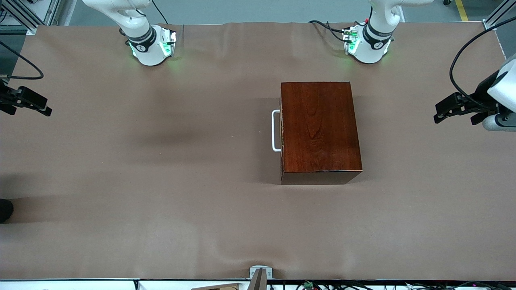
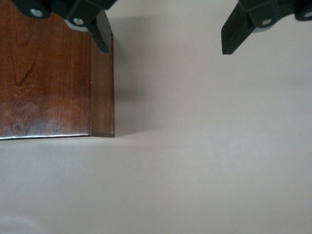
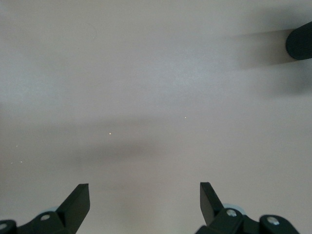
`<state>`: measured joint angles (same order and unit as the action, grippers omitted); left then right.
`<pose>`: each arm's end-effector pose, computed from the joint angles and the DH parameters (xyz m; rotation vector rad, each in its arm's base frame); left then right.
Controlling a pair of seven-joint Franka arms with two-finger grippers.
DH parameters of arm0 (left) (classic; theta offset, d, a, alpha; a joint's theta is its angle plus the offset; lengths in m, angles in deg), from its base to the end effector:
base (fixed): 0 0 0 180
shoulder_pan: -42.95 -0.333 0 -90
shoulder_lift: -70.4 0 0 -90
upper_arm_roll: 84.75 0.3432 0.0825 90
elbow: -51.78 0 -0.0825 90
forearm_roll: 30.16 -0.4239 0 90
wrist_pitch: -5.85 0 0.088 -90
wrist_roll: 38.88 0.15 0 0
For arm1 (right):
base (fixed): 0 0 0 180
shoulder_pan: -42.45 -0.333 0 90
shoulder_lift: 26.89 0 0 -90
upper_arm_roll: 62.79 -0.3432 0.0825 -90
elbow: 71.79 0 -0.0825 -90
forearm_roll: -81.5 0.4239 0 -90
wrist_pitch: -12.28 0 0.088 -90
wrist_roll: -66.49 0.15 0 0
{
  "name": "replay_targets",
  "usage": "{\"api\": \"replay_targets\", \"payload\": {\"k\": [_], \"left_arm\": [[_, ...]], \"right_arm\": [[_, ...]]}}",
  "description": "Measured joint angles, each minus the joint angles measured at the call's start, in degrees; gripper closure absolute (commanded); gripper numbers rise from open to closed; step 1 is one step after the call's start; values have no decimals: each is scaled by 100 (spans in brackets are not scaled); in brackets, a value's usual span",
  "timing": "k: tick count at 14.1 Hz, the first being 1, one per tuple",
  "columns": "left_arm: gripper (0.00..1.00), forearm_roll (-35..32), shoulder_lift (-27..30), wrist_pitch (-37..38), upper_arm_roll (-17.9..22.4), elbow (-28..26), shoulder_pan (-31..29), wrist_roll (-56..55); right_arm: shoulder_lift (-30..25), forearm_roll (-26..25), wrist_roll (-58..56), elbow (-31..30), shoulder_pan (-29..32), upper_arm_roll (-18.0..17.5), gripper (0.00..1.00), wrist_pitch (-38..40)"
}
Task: Open drawer, take yellow block, close drawer
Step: 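Move the left gripper toward the white drawer handle of the wooden box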
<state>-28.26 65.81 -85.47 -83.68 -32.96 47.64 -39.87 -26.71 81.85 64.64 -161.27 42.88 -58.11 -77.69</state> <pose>0.6242 -0.0449 0.6092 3.1073 -0.0712 0.0520 0.5935 -0.0521 0.6114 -3.1348 0.0892 -0.0090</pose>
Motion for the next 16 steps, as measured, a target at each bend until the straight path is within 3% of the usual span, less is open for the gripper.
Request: {"api": "replay_targets", "payload": {"k": [16], "left_arm": [[0, 0, -100, -327, -10, -68, 8, 30]], "right_arm": [[3, 0, 0, 0, 0, 0, 0, -2]]}}
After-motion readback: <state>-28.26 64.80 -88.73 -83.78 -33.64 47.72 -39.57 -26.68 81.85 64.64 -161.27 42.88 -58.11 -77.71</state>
